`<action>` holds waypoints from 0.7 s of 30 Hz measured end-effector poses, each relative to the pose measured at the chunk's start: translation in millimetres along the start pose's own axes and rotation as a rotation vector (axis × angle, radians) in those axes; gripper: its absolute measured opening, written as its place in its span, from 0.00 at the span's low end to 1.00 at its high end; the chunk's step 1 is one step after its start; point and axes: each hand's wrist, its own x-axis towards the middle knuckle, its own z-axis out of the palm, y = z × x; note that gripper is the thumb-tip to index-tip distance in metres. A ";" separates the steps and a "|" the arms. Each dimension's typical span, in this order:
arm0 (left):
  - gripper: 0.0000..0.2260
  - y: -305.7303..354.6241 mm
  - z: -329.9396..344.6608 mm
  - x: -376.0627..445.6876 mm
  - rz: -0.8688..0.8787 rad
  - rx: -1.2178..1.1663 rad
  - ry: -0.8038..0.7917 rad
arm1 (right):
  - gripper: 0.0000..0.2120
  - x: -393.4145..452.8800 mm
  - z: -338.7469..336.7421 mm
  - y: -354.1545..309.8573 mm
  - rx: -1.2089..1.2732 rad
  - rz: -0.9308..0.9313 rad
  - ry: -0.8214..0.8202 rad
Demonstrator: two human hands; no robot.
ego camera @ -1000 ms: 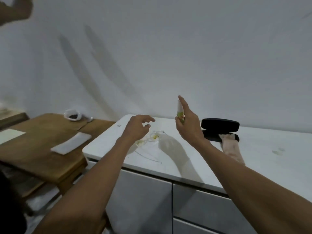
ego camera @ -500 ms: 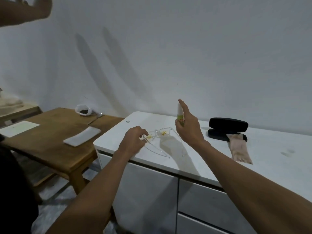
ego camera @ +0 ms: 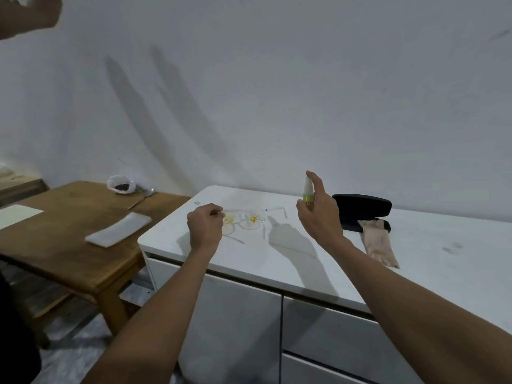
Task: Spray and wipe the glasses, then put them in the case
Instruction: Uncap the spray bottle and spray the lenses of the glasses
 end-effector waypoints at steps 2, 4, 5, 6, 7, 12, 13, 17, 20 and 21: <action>0.05 2.1 1.2 3.6 -0.047 -0.061 0.016 | 0.29 -4.7 0.5 6.6 -0.004 0.026 0.014; 0.04 4.8 2.7 7.5 -0.076 -0.103 0.020 | 0.28 -11.2 3.6 11.8 -0.011 0.033 0.004; 0.04 6.9 3.5 9.2 -0.083 -0.113 0.021 | 0.27 -14.7 6.0 13.4 -0.019 0.021 -0.009; 0.04 8.9 4.3 11.2 -0.083 -0.128 0.023 | 0.25 -17.5 9.0 13.9 -0.031 0.001 -0.024; 0.04 10.4 5.3 13.4 -0.084 -0.150 0.024 | 0.23 -20.1 12.0 13.6 -0.043 -0.021 -0.037; 0.04 21.6 10.1 20.2 -0.098 -0.254 0.020 | 0.17 -21.5 25.4 3.6 -0.082 -0.168 -0.102; 0.04 24.7 10.5 20.7 -0.099 -0.276 0.021 | 0.17 -20.8 27.6 1.3 -0.083 -0.192 -0.112; 0.05 31.3 11.2 23.5 -0.099 -0.316 0.015 | 0.18 -16.6 35.4 -4.0 -0.129 -0.266 -0.107; 0.05 32.4 10.2 25.3 -0.099 -0.325 0.011 | 0.20 -13.1 39.8 -4.6 -0.167 -0.295 -0.094; 0.05 32.5 9.5 25.6 -0.099 -0.327 0.010 | 0.20 -12.3 40.7 -5.7 -0.174 -0.301 -0.086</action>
